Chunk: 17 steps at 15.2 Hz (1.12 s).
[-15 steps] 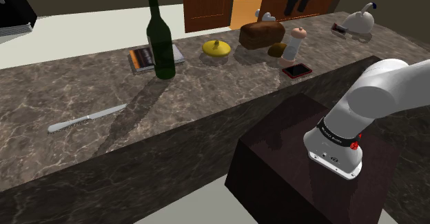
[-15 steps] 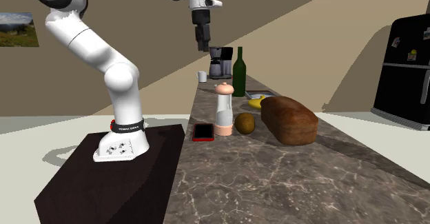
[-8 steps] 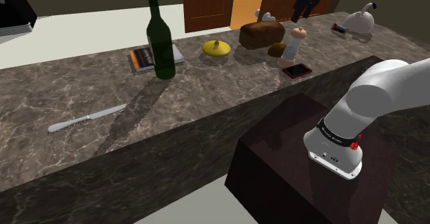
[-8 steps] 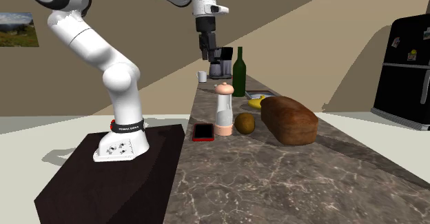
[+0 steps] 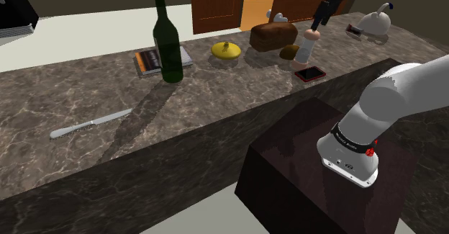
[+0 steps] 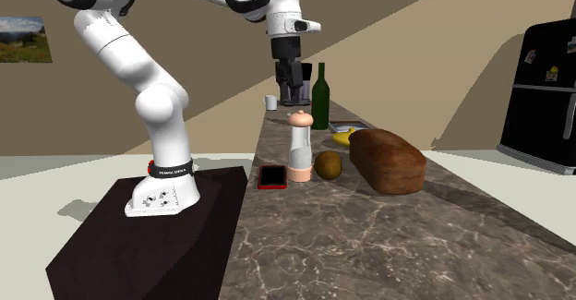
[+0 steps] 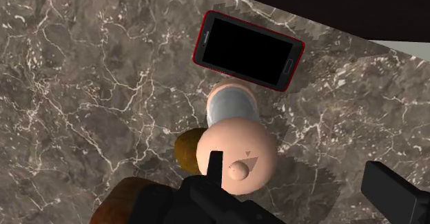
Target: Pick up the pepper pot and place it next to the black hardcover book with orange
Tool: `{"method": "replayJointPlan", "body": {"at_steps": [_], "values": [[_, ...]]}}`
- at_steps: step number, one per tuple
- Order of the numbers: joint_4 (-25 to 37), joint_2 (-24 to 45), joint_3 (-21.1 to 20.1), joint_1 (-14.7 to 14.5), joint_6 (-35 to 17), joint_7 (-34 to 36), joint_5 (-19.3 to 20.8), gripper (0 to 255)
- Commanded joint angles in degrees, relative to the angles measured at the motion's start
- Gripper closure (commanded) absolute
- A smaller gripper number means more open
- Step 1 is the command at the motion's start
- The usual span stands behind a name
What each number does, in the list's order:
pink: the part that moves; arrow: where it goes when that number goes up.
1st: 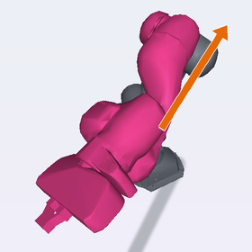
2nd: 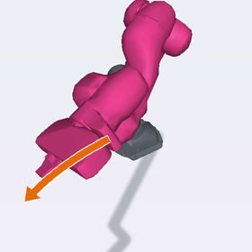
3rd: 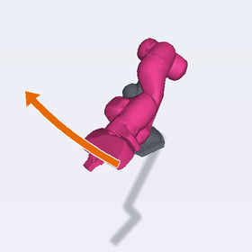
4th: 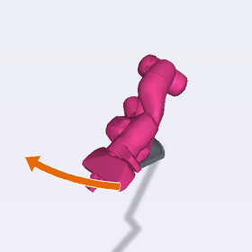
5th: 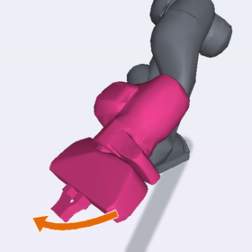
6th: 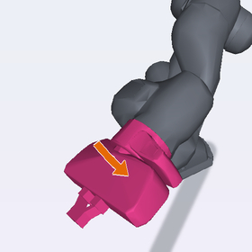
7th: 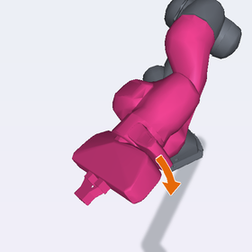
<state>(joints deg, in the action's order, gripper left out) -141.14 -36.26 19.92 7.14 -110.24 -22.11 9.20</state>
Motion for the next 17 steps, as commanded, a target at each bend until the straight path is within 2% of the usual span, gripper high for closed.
{"method": "replayJointPlan", "body": {"at_steps": [1, 10, 17], "values": [[0.82, 2.52, 2.48, 0.44, -2.13, -2.61, 0.82, 0], [-3.39, 5.15, 4.19, 0.44, -9.03, -3.34, 1.28, 0], [-3.38, 5.14, 4.19, 0.44, -9.02, -3.33, 1.28, 0]]}}
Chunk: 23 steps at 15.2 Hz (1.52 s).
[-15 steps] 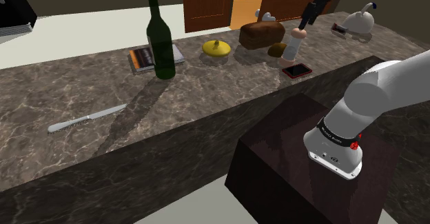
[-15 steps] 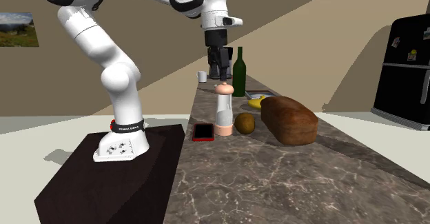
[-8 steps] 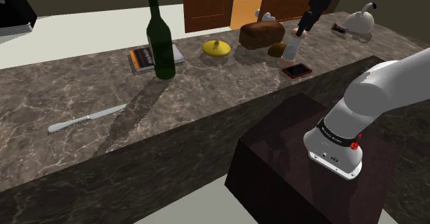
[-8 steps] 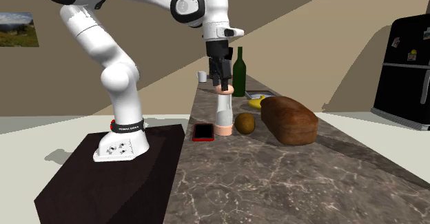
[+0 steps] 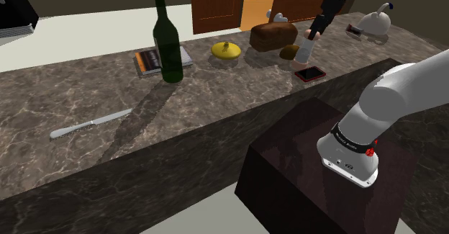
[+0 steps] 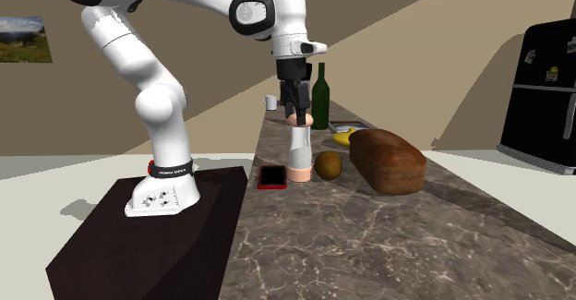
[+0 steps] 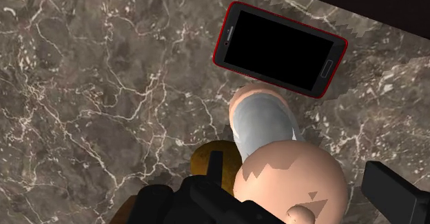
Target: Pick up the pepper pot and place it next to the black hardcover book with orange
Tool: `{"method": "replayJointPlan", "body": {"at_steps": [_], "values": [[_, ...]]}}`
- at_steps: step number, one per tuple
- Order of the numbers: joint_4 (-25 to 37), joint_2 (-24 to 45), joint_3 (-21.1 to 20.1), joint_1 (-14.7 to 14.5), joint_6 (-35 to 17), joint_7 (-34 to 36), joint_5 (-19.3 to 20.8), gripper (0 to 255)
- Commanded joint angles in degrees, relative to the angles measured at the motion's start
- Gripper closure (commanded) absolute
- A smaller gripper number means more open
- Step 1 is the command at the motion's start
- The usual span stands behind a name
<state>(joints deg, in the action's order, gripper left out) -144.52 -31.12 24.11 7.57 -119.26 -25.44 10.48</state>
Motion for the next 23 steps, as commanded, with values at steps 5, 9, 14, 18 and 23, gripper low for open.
{"method": "replayJointPlan", "body": {"at_steps": [5, 9, 14, 18, 23], "values": [[0.00, 0.00, 0.00, 0.00, -0.01, 0.01, 0.00, 255], [-0.02, -0.02, 0.00, 0.01, 0.01, 0.00, 0.01, 255], [2.43, -0.91, -0.65, -0.06, 3.33, 0.15, -0.25, 255], [5.03, -1.57, -1.24, -0.16, 6.57, 0.27, -0.54, 255], [8.50, -2.04, -1.92, -0.34, 10.52, 0.36, -0.93, 255]]}}
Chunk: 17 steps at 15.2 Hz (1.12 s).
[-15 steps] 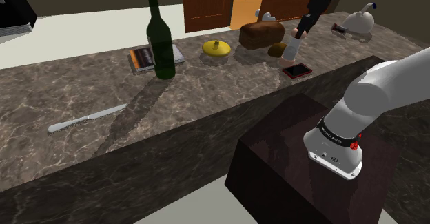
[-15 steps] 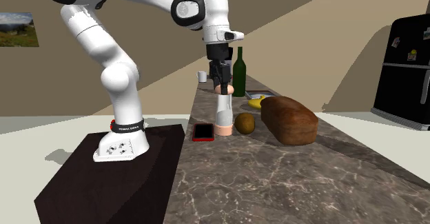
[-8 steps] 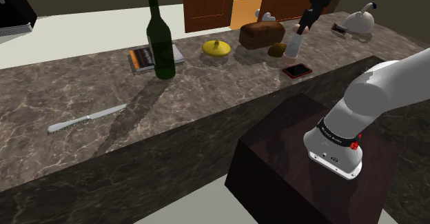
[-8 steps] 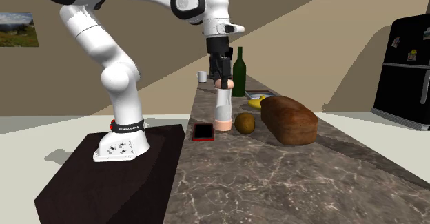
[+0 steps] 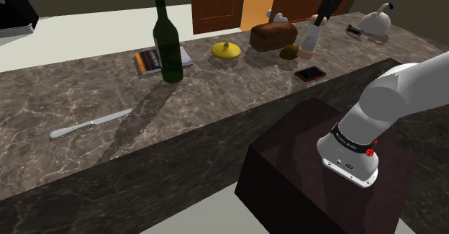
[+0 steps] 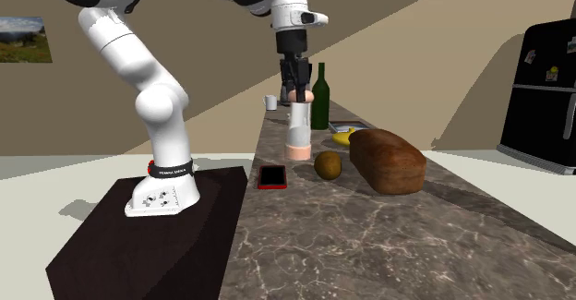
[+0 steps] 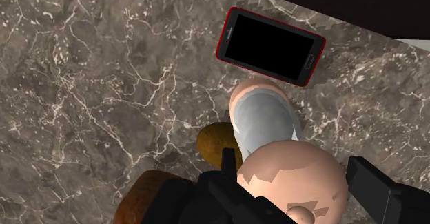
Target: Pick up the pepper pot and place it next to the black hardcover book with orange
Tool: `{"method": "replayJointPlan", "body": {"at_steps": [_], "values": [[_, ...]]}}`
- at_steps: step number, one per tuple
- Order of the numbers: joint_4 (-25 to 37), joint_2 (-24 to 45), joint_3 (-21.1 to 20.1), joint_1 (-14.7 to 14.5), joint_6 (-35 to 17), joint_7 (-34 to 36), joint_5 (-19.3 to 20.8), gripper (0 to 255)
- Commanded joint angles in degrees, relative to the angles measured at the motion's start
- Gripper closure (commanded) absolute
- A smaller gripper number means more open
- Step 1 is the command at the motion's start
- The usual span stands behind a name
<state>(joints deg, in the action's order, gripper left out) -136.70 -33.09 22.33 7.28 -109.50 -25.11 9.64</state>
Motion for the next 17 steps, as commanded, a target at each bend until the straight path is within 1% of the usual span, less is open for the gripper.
{"method": "replayJointPlan", "body": {"at_steps": [1, 17], "values": [[1.41, -0.12, -0.26, -0.09, 1.54, 0.04, -0.17, 255], [14.38, 0.88, -1.80, -0.91, 13.55, -0.02, -1.55, 255]]}}
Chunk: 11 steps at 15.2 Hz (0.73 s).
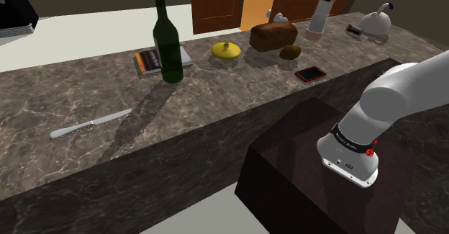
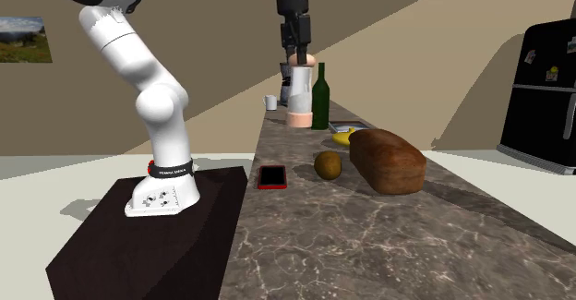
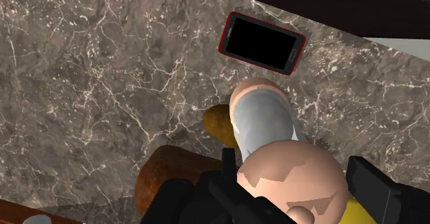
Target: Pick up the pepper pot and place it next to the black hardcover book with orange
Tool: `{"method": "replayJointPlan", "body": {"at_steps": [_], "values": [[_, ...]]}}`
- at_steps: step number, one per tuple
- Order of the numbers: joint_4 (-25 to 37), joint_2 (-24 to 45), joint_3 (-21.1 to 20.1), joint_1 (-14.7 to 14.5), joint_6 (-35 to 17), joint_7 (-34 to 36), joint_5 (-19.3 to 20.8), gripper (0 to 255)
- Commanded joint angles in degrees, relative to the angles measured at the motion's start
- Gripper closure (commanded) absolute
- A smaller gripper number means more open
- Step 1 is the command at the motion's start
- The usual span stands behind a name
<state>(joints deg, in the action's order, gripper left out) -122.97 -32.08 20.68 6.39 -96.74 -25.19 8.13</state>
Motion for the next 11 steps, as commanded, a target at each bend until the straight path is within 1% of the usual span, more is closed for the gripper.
{"method": "replayJointPlan", "body": {"at_steps": [1, 11], "values": [[1.55, 0.04, -0.22, -0.07, 1.52, 0.04, -0.13, 255], [11.20, 2.40, -0.66, -0.70, 8.87, -0.28, -1.04, 255]]}}
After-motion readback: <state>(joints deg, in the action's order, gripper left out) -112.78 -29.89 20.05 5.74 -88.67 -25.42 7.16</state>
